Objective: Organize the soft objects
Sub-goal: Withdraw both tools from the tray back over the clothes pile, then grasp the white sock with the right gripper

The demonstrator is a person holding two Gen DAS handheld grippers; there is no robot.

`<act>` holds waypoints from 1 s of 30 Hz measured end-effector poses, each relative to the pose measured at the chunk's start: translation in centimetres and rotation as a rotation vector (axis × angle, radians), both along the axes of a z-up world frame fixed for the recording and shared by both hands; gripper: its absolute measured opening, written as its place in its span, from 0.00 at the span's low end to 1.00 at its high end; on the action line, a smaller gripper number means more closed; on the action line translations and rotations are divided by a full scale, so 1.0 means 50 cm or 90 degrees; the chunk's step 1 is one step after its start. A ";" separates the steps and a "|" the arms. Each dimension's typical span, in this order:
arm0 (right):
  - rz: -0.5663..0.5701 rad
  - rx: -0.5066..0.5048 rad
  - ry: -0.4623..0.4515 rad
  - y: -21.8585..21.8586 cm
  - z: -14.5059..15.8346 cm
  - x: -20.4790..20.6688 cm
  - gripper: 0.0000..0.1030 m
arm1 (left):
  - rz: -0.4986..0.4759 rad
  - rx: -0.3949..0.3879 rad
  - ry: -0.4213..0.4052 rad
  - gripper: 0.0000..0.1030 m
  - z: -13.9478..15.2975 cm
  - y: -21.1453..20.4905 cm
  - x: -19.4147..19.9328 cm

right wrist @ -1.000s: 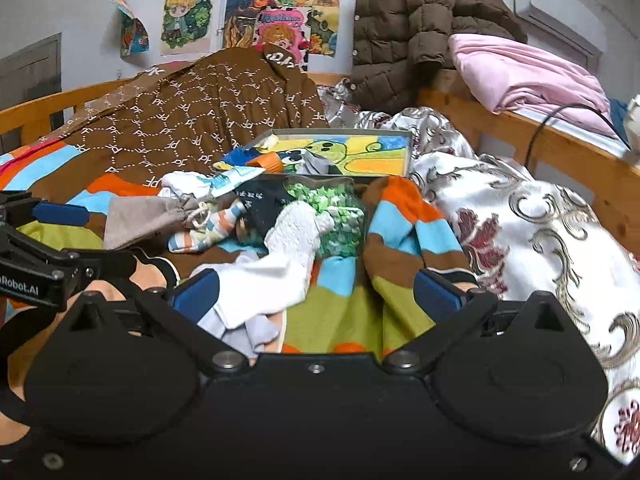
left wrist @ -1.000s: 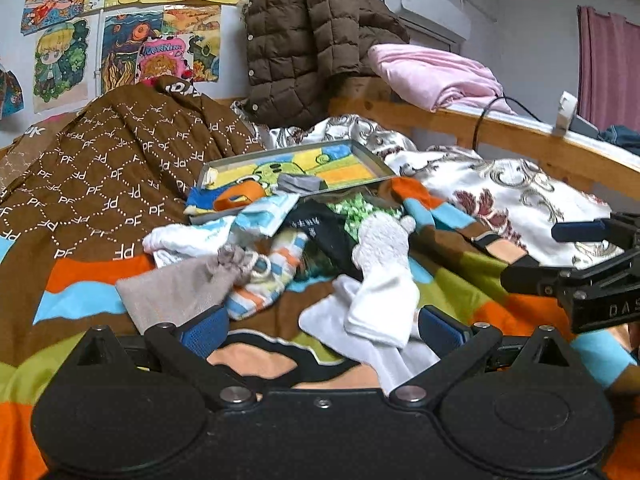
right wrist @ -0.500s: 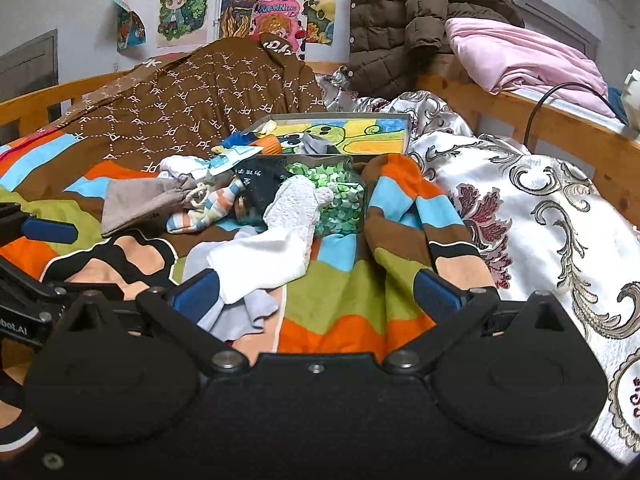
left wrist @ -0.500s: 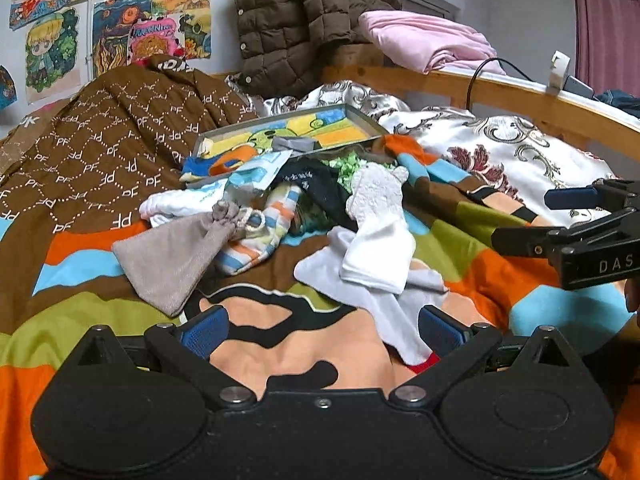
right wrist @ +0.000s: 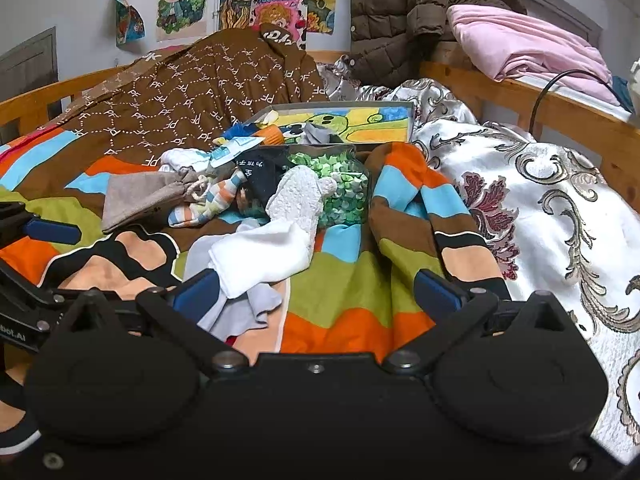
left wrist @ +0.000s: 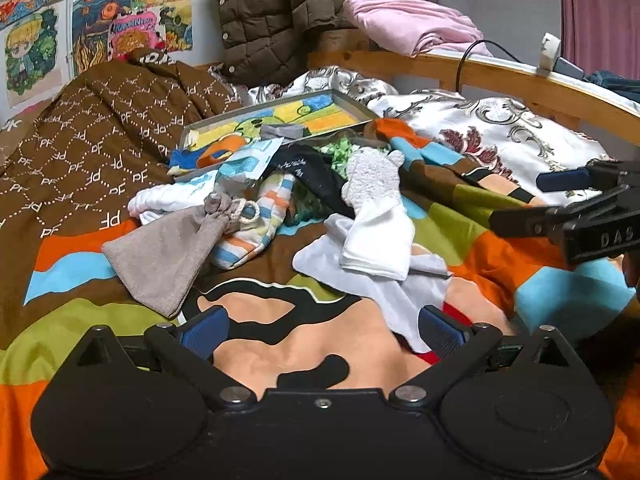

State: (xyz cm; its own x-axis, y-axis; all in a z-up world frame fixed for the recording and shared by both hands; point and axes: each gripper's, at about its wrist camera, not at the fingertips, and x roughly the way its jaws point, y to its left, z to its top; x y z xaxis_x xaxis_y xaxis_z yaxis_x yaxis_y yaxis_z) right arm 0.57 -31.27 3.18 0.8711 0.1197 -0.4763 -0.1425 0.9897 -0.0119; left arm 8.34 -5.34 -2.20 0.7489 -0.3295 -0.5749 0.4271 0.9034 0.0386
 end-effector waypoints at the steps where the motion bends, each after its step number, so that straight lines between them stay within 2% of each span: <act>1: 0.000 0.002 -0.001 0.000 0.001 0.005 0.99 | 0.001 -0.003 0.003 0.98 -0.001 0.002 0.005; 9: -0.001 0.016 -0.011 0.008 0.003 0.087 0.99 | -0.016 -0.006 0.029 0.98 -0.006 0.009 0.058; 14: 0.015 0.031 -0.020 0.011 -0.012 0.130 0.99 | -0.061 0.018 0.031 0.98 -0.010 0.000 0.095; 20: 0.048 0.038 0.003 0.019 -0.035 0.176 0.99 | -0.113 0.037 0.045 0.98 -0.018 -0.014 0.151; 24: 0.059 0.023 0.015 0.028 -0.052 0.202 0.99 | -0.159 0.047 0.059 0.94 -0.030 -0.020 0.188; 30: 0.082 0.028 0.036 0.034 -0.073 0.232 0.83 | -0.229 0.039 0.075 0.86 -0.041 -0.030 0.229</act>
